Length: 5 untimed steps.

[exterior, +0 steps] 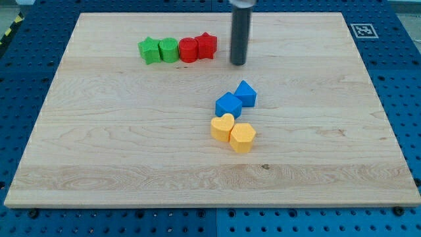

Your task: Push the red star above blue triangle

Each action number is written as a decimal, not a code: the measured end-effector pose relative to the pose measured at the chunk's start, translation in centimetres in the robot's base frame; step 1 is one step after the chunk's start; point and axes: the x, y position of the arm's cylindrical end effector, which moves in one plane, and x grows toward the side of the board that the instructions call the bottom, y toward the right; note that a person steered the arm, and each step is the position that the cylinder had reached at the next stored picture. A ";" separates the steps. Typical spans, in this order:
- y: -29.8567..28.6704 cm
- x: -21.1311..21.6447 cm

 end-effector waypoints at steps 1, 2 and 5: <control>0.7 -5.9; -5.1 -10.3; -11.5 -5.6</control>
